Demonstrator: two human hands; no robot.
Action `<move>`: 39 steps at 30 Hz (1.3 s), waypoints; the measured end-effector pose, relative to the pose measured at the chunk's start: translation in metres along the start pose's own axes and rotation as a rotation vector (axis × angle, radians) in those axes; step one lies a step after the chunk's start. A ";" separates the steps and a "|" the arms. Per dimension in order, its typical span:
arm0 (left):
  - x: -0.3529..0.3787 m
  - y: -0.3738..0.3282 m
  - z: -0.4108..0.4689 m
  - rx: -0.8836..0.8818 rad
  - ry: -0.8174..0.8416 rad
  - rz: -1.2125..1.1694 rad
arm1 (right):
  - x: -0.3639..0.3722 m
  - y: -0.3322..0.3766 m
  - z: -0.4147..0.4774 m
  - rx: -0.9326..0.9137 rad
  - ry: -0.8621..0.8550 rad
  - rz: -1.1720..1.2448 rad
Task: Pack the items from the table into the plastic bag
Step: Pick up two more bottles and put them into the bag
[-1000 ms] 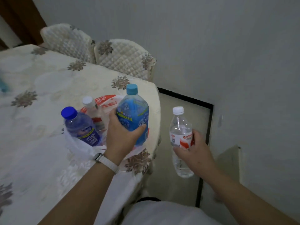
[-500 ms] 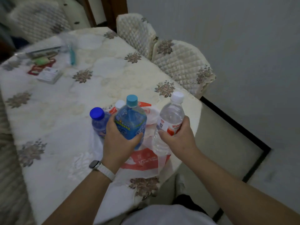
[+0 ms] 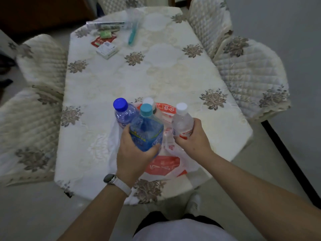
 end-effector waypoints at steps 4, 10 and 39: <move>0.015 0.013 -0.001 -0.023 0.017 -0.018 | -0.012 -0.022 -0.008 0.043 0.001 -0.032; 0.046 0.023 0.005 -0.019 0.068 -0.003 | -0.033 -0.042 -0.017 0.093 -0.017 -0.065; 0.099 0.058 -0.042 -0.477 0.279 0.085 | -0.045 -0.008 -0.030 -0.014 0.029 -0.033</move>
Point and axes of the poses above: each hand's wrist, its own z-axis towards the middle knuckle, its own x-axis out of the palm, y = z × x, the point moved 2 cm from there along z, towards the middle knuckle, and after that the axes turned 15 degrees about -z, right-handed, at the moved point
